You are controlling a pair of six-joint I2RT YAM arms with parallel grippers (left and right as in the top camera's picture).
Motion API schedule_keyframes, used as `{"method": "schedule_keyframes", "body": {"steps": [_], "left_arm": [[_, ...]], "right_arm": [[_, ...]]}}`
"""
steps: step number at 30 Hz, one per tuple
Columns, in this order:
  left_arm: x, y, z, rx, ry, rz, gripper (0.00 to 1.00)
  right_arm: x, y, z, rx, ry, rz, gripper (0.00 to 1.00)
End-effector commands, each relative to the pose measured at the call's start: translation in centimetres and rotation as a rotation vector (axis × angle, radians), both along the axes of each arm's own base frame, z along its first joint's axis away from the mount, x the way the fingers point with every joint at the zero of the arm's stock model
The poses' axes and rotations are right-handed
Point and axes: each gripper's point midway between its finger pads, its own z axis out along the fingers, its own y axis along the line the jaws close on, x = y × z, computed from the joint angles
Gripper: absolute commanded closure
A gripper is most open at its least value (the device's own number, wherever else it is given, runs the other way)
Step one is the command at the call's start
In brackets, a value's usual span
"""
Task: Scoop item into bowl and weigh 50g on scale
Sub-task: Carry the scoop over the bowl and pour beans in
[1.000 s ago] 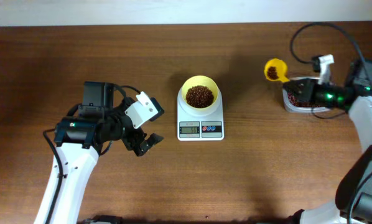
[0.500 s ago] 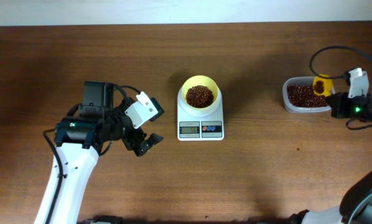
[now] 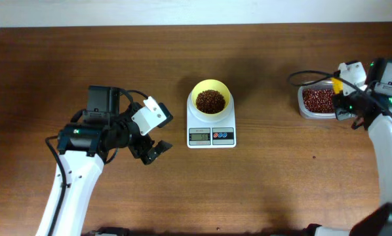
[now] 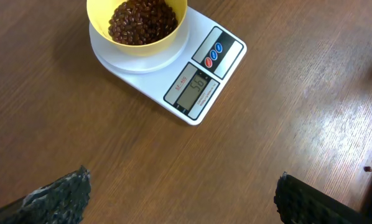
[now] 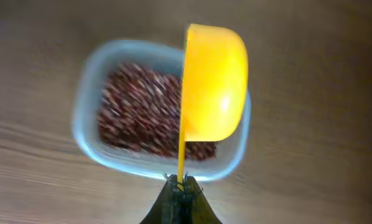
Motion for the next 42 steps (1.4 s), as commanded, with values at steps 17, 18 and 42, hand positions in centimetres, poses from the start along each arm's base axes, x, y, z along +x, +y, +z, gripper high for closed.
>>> {"method": "schedule_keyframes", "body": {"steps": [17, 18, 42], "left_arm": [[0.0, 0.1, -0.1, 0.002, -0.002, -0.005, 0.01], [0.0, 0.1, -0.1, 0.002, -0.002, -0.006, 0.01], [0.0, 0.1, -0.1, 0.002, -0.002, -0.005, 0.01]], "right_arm": [[2.4, 30.0, -5.4, 0.109, -0.028, 0.785, 0.96], [2.3, 30.3, -5.8, 0.110, -0.021, 0.789, 0.96], [1.6, 31.5, -7.0, 0.150, 0.006, 0.863, 0.96]]}}
